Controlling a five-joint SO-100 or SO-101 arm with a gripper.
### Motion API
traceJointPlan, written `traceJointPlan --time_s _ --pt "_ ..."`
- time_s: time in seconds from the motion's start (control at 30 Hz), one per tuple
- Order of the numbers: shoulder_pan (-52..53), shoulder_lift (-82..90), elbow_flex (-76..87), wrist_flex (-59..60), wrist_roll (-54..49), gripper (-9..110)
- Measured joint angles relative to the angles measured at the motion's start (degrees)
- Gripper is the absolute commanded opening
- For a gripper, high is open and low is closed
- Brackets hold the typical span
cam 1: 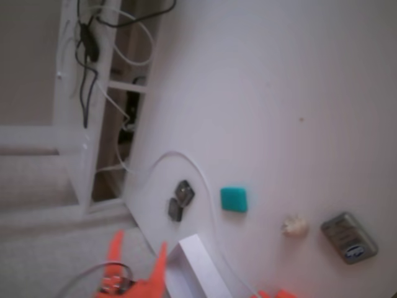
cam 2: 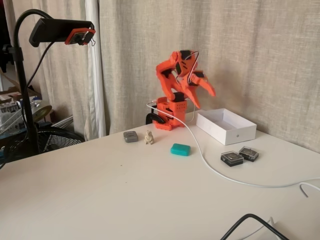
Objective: Grasp the green cube and put it in the bin.
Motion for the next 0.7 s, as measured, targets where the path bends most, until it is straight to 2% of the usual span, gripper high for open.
traceJointPlan --time_s 0.17,0.27,0.47,0.7 --pt "7.6 -19.7 -23.9 13.2 3.0 39" --pt "13.6 -29.1 -29.0 17.2 3.1 39" --pt "19.2 -38.6 -23.0 15.6 2.9 39" --pt "17.4 -40.5 -8.3 6.2 2.1 39"
